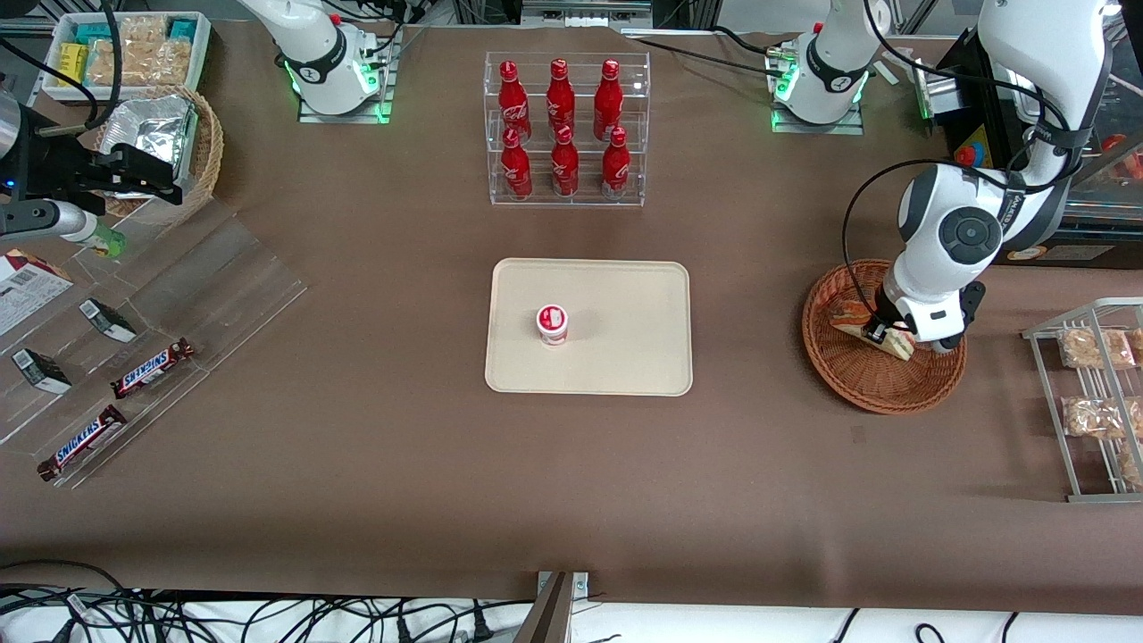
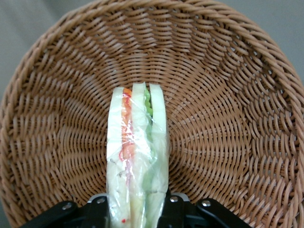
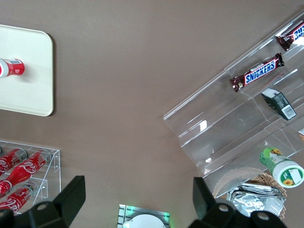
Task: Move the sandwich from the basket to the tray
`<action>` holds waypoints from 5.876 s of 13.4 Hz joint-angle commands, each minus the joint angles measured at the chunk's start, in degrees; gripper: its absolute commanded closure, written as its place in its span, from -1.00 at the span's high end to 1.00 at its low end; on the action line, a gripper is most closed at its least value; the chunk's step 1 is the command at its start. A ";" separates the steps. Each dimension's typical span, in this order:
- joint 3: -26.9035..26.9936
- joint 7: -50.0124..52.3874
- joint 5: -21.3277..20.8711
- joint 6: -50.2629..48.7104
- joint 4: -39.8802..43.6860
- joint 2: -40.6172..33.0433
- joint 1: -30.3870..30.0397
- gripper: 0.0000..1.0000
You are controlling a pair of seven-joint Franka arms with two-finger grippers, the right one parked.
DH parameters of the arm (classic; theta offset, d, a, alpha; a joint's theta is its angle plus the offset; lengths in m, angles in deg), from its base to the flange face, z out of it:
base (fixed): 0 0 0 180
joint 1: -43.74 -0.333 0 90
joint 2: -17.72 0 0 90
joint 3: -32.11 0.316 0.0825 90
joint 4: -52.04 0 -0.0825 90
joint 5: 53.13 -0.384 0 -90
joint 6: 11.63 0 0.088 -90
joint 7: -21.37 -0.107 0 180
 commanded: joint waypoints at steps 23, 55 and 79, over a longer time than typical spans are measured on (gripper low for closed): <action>-26.37 -39.83 6.35 -32.36 34.12 5.32 8.96 -1.00; -26.72 -12.49 -5.97 -20.82 33.59 11.33 8.64 1.00; -0.44 -73.99 18.31 -49.65 40.72 -11.46 0.27 1.00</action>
